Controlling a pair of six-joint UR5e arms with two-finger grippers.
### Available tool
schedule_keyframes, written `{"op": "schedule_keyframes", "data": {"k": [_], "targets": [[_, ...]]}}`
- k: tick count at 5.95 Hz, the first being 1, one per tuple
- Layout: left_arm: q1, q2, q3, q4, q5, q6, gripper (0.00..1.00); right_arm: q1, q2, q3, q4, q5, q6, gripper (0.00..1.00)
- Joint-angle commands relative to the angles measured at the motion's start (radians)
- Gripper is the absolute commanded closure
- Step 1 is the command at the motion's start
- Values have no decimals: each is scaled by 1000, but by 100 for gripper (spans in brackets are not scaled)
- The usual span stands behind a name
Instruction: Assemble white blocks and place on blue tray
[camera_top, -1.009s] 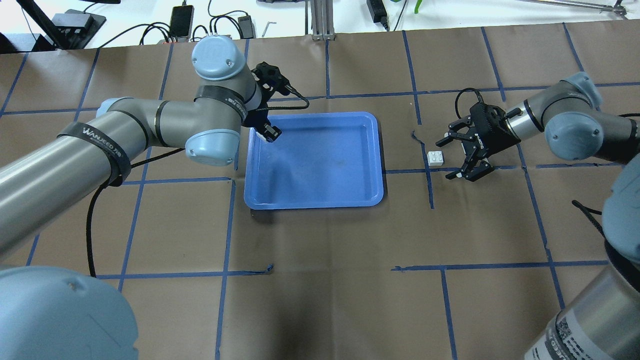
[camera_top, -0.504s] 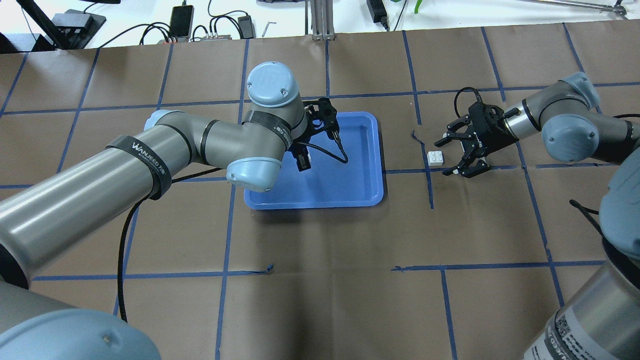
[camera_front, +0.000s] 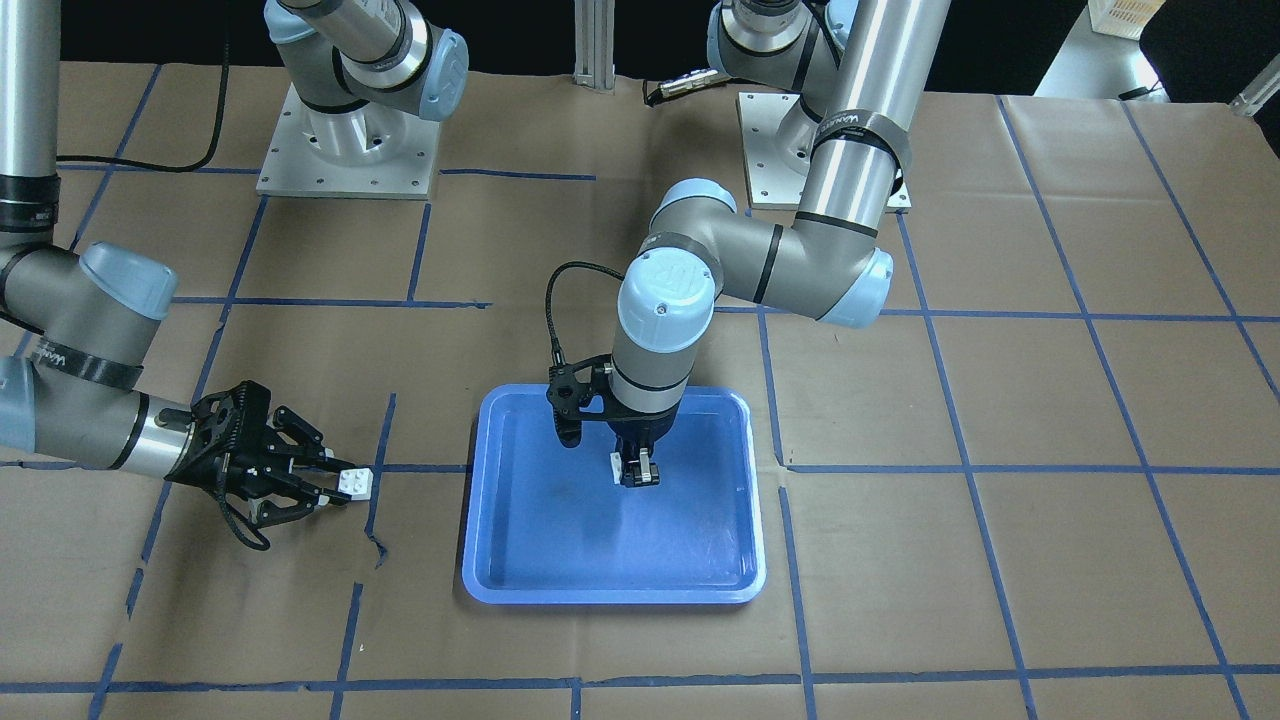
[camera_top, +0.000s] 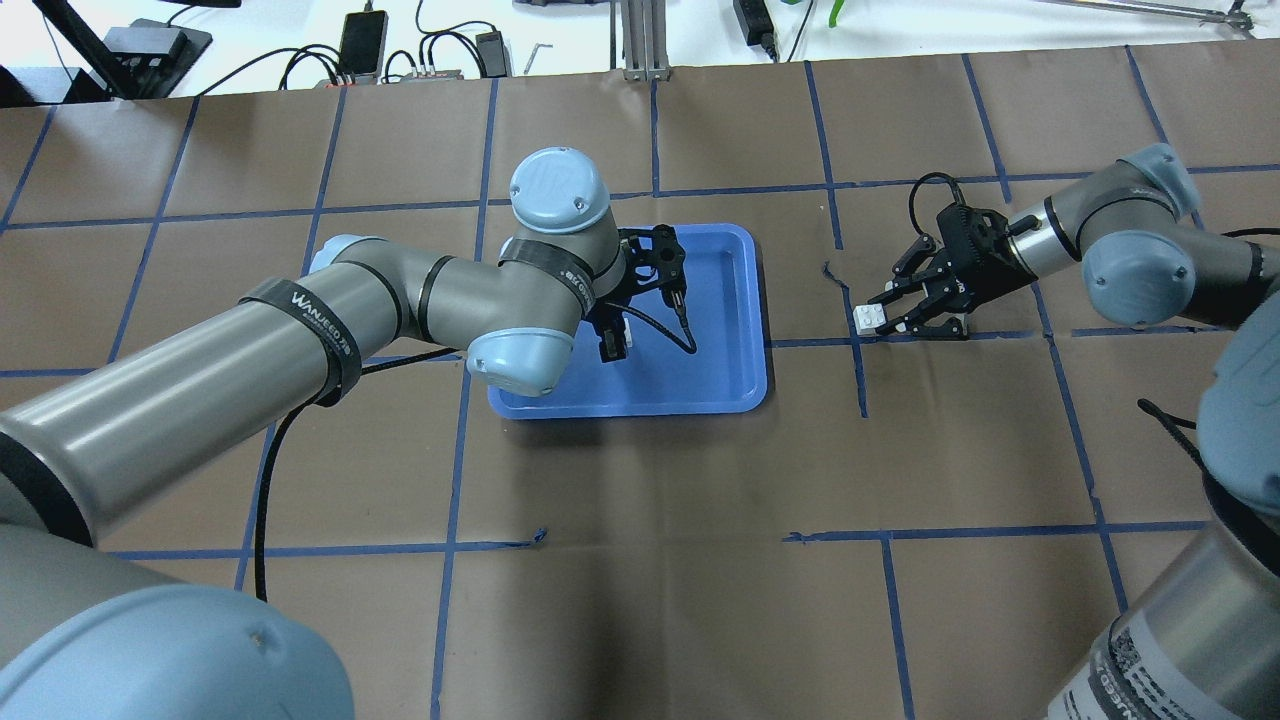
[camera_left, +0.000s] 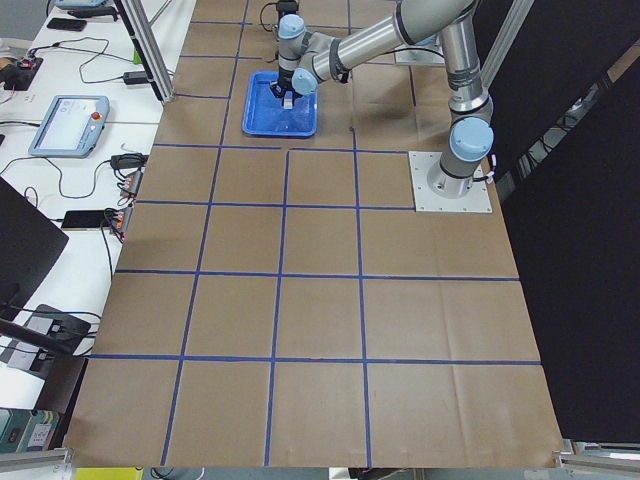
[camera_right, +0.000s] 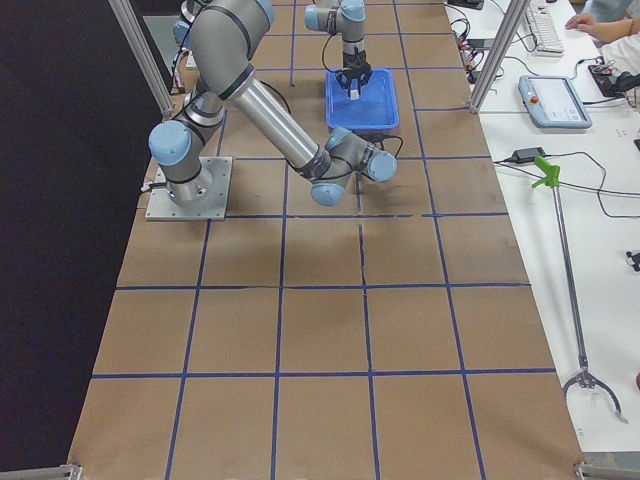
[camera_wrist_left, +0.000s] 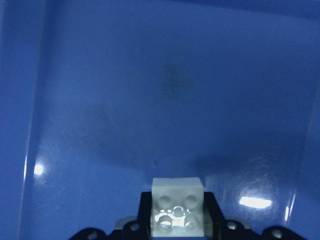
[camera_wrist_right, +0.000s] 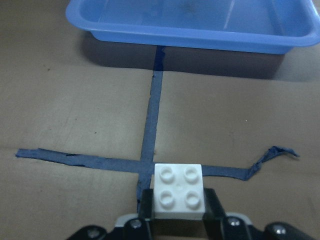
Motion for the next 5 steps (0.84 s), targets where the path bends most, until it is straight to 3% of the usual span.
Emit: {"op": "schedule_keyframes", "data": {"k": [1,2,3,4,5], "targets": [[0,-12,-2,2,-28,0,91,0,-10,-10,1,0,8,69],[0,-17,-4,2,-28,0,91,0,-30,-27,10,20,17,69],[0,-17,-4,2,-28,-2,80,0,-58,-53,20,20,49,69],[0,-18,-4,2,-28,-2,48,0,-97,-73,95,31,51,69],[0,-17,-4,0,-28,0,1,0,-146,-84,159,34,51,69]]}}
